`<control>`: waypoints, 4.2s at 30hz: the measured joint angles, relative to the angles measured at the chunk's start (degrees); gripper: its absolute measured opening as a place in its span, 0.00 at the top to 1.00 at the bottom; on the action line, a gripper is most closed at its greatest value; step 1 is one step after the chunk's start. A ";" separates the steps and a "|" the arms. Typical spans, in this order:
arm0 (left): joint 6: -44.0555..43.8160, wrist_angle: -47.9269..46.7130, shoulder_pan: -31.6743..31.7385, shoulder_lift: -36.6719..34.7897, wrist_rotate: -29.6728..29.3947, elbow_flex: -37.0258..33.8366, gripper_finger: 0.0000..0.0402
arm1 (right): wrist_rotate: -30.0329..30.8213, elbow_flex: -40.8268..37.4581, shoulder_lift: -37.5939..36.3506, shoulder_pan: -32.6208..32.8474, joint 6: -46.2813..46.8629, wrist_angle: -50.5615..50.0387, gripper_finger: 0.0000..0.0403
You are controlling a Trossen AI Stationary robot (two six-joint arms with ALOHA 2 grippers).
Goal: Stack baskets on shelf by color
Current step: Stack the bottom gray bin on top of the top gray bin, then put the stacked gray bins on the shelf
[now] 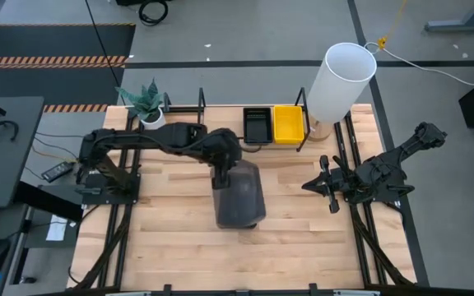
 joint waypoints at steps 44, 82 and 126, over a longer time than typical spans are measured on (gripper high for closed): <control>7.92 -20.04 -1.38 16.19 1.65 7.06 0.97 | 0.06 0.00 0.48 0.00 0.00 2.90 0.94; -18.11 -11.11 -22.07 14.13 6.42 7.14 0.45 | 0.05 0.00 0.55 0.00 0.00 3.92 0.94; -17.98 -15.14 -24.72 27.87 -0.27 7.08 0.96 | 0.05 0.00 0.72 0.00 0.00 3.93 0.94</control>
